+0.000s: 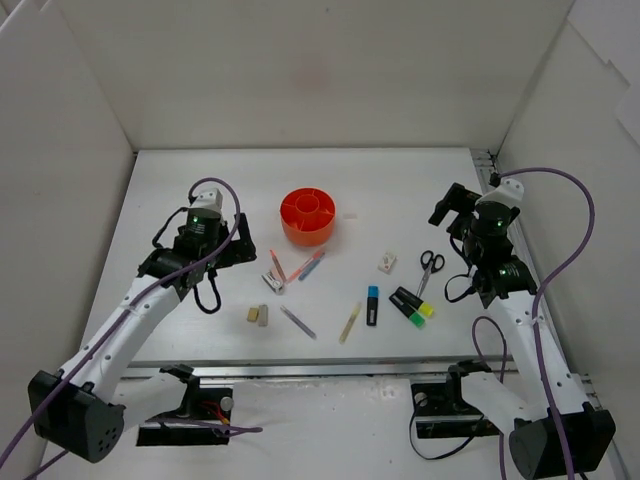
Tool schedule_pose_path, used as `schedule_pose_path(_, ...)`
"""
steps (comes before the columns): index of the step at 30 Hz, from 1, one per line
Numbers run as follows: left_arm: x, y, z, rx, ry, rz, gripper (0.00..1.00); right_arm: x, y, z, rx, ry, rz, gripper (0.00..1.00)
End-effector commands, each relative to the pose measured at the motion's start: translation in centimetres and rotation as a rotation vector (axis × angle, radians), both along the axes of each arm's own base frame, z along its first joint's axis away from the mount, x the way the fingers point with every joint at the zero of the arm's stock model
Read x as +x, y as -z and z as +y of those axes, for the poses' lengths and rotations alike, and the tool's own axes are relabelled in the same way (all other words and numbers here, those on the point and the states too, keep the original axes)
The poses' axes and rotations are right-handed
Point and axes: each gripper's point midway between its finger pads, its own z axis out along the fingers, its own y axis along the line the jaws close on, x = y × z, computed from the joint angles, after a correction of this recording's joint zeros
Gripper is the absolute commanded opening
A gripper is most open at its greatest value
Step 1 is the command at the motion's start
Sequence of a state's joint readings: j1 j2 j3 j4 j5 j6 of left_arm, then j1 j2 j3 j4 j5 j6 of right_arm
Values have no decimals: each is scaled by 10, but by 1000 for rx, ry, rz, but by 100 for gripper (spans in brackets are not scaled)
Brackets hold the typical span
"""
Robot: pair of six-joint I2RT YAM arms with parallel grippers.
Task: Sort the stationery into containers
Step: Pick up the pen from the center of the board.
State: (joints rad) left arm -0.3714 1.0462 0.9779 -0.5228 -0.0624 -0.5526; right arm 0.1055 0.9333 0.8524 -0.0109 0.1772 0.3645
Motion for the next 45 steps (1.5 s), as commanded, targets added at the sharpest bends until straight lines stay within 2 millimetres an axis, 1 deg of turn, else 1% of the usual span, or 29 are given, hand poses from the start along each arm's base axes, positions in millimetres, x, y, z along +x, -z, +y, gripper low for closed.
schedule_pose_path(1, 23, -13, -15, -14, -13, -35, 100, 13, -32, 4, -17, -29, -85, 98)
schedule_pose_path(3, 28, -10, -26, -1, 7, -12, 99, 15, -29, 4, -41, -49, -72, 98)
schedule_pose_path(5, 31, -9, -29, 13, 10, -4, 99, 15, -27, 5, -50, -54, -65, 98)
schedule_pose_path(6, 33, -10, -33, 17, 20, -6, 100, 15, -26, 4, -59, -57, -62, 98)
schedule_pose_path(7, 33, -6, -37, 26, 26, 1, 100, 15, -26, 3, -62, -53, -61, 98)
schedule_pose_path(8, 36, -6, -37, 29, 23, 0, 99, 15, -24, 4, -63, -54, -57, 98)
schedule_pose_path(10, 39, -4, -40, 24, 19, 4, 99, 15, -22, -2, -71, -26, -50, 98)
schedule_pose_path(11, 39, -2, -44, 21, 31, 7, 99, 15, -18, -2, -77, -22, -42, 98)
schedule_pose_path(13, 43, 4, -47, 16, 22, 23, 99, 15, -14, -6, -79, 1, -25, 98)
schedule_pose_path(14, 44, 0, -48, 8, 20, 17, 99, 16, -15, -6, -69, 7, -22, 98)
schedule_pose_path(15, 48, 11, -50, 15, 14, 46, 99, 16, -14, -6, -66, 6, -15, 98)
schedule_pose_path(17, 51, 13, -58, 3, 14, 59, 99, 20, -16, -4, -77, -7, -4, 98)
schedule_pose_path(18, 54, 23, -59, 11, 6, 87, 99, 19, -12, -6, -79, -3, 20, 98)
schedule_pose_path(19, 53, 27, -65, 9, 12, 100, 99, 20, -9, -6, -84, 2, 36, 98)
schedule_pose_path(20, 56, 38, -68, 17, 13, 126, 99, 20, -8, -8, -86, 9, 39, 98)
schedule_pose_path(22, 60, 49, -70, 16, -4, 157, 99, 20, -4, -10, -95, 22, 50, 98)
schedule_pose_path(23, 63, 59, -72, 26, -9, 183, 99, 20, -3, -11, -97, 28, 55, 98)
schedule_pose_path(24, 66, 60, -77, 22, -16, 185, 96, 19, -2, -12, -100, 34, 58, 98)
schedule_pose_path(26, 71, 74, -80, 36, -22, 213, 92, 19, -1, -12, -102, 33, 60, 98)
schedule_pose_path(30, 79, 87, -88, 42, -31, 233, 84, 18, 2, -15, -110, 43, 67, 98)
schedule_pose_path(31, 82, 88, -88, 45, -37, 234, 83, 18, 3, -15, -112, 42, 72, 98)
schedule_pose_path(32, 84, 93, -89, 43, -46, 242, 80, 18, 3, -16, -116, 47, 72, 98)
schedule_pose_path(34, 88, 96, -89, 48, -62, 242, 78, 19, 5, -17, -118, 53, 78, 98)
schedule_pose_path(38, 95, 113, -92, 45, -88, 256, 70, 21, 10, -16, -122, 48, 92, 98)
schedule_pose_path(39, 95, 115, -97, 40, -86, 254, 68, 22, 11, -15, -124, 44, 97, 98)
schedule_pose_path(40, 96, 121, -97, 43, -91, 262, 66, 22, 12, -16, -125, 44, 101, 98)
schedule_pose_path(43, 99, 127, -97, 48, -103, 266, 59, 23, 14, -16, -128, 43, 112, 98)
schedule_pose_path(44, 98, 127, -101, 48, -97, 262, 55, 23, 14, -17, -129, 47, 115, 98)
schedule_pose_path(45, 98, 128, -100, 52, -102, 260, 53, 23, 13, -17, -127, 48, 112, 98)
